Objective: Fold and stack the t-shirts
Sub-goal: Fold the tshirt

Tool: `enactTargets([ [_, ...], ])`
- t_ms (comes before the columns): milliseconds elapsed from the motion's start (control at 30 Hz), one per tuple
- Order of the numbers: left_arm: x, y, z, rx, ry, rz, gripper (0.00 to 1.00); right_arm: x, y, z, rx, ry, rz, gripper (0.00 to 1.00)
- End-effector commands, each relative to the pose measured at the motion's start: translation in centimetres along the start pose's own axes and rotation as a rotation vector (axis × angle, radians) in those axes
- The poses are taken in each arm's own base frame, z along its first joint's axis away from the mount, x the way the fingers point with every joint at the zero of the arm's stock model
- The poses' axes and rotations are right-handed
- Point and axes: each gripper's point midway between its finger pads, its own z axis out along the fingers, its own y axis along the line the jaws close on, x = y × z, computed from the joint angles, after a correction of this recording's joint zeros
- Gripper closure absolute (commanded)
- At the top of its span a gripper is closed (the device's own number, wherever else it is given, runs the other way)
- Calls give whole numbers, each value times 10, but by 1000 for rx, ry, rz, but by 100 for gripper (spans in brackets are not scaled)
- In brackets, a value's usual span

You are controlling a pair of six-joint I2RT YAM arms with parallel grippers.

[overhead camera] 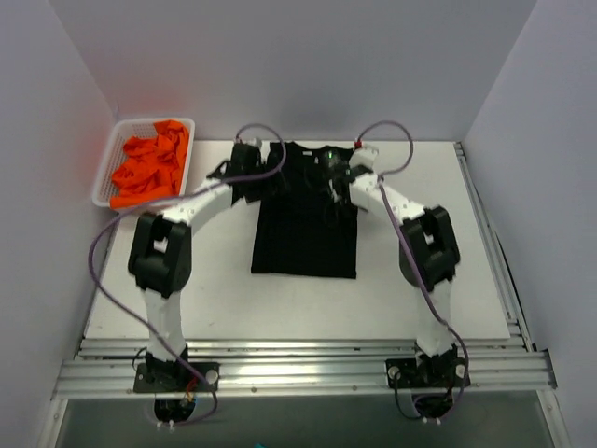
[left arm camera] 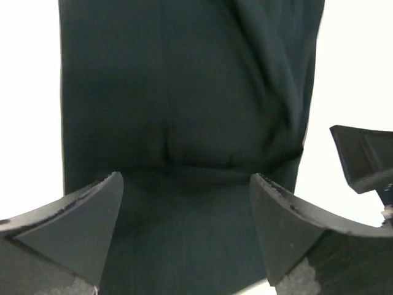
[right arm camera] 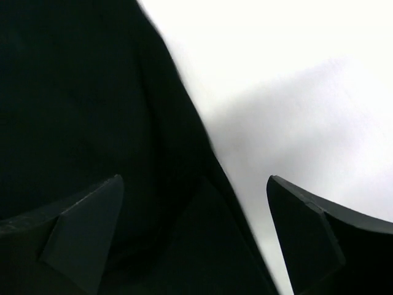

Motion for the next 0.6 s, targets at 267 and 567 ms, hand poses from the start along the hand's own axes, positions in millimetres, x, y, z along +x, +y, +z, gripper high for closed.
enactTargets([
  [267, -136, -11, -25, 65, -166, 29, 6, -118, 10, -6, 37, -138, 51, 0],
  [567, -14, 51, -73, -38, -105, -31, 6, 21, -55, -48, -148, -17, 27, 0],
])
